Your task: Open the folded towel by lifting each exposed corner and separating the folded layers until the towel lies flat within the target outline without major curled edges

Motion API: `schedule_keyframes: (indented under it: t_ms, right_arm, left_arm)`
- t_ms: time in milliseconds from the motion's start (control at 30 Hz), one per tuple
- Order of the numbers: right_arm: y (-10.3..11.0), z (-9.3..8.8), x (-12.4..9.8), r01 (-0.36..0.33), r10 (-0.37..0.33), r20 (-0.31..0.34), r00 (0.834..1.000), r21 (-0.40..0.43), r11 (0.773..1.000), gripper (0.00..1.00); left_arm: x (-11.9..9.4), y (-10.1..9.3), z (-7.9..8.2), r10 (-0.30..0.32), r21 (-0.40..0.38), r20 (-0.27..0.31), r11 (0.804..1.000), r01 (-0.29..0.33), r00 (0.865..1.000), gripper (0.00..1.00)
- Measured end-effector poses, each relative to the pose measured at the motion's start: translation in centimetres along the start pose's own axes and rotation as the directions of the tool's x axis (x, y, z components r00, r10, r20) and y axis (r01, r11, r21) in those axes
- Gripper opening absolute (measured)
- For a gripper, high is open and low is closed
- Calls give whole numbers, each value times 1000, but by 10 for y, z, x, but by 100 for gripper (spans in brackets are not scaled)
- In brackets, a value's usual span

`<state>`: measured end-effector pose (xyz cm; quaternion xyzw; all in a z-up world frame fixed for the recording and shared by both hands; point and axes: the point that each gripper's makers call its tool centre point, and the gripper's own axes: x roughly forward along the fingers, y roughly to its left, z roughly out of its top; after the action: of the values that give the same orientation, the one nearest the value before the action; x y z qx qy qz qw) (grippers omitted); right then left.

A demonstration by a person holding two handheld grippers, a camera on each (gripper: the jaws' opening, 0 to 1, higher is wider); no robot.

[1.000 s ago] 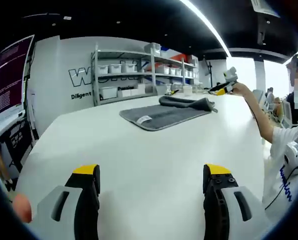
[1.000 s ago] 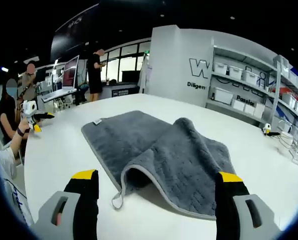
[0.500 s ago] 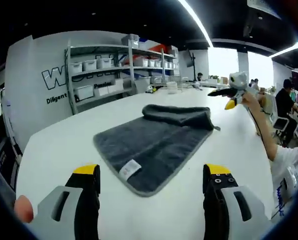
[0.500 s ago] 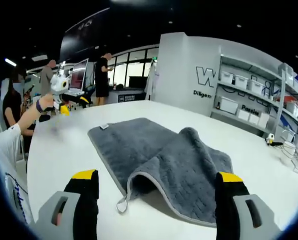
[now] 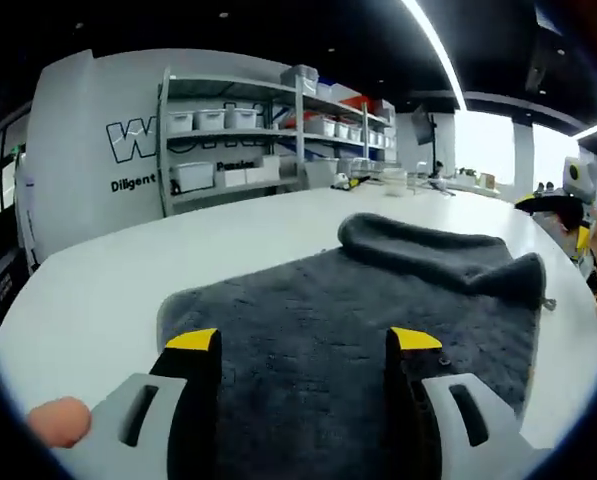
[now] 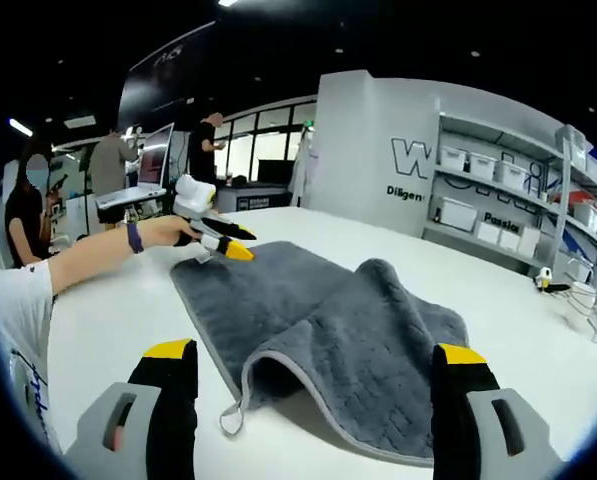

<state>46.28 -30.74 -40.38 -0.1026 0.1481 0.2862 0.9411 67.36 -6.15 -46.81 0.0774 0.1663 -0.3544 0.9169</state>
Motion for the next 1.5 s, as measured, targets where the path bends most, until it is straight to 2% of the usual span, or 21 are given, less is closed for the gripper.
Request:
schedule_keyframes:
  t_ms: [67,167,267,300,333,367,467,500,567,733,1100,1300,1500]
  right_arm:
    - [0,0,2,1,-1,0,1000,-1,1000,99]
    - [-2,-1,4,6,-6,-9,1000,-7,1000,99]
    - [-1,-3,5,7,-7,-18,1000,-10,1000,99]
    - [-1,-3,5,7,-8,-18,1000,-10,1000,99]
    - [-1,-3,5,9,-9,-15,1000,-9,1000,99]
    - [-1,-2,5,10,-10,-13,1000,-9,1000,98]
    - [-1,-2,6,10,-11,-13,1000,-12,1000,98]
    - [-1,-2,6,10,-10,-12,1000,-10,1000,98]
    - [-1,-2,6,10,-10,-11,1000,-7,1000,98]
    - [-2,-3,5,16,-16,-11,1000,-10,1000,97]
    - [-12,-6,5,36,-36,-5,999,18,999,96]
    - [-15,-10,4,37,-36,-12,999,37,999,96]
    - [-18,-16,7,44,-42,-34,999,41,998,96]
  left_arm:
    - [12,3,-5,24,-2,-32,1000,-24,999,61]
    - [21,4,-5,42,-6,-47,999,-43,998,54]
    - [25,9,-13,64,21,-105,998,-63,992,42]
    - [27,9,-21,69,39,-150,997,-64,986,37]
    - [30,2,-13,25,15,-104,1000,-24,994,32]
    - [30,0,-16,12,19,-118,1000,-9,993,28]
    - [32,-4,-14,-25,73,-64,997,29,998,21]
    - [31,-4,-15,-32,63,-60,997,36,998,19]
    - [30,-3,-16,-20,18,-46,1000,20,999,16]
    - [30,3,-15,15,8,-41,1000,-15,999,8]
    - [11,10,-22,51,76,-129,996,-41,990,6]
    - [-7,24,-30,84,106,-167,992,-67,982,6]
    - [-23,41,-37,96,97,-172,992,-81,980,6]
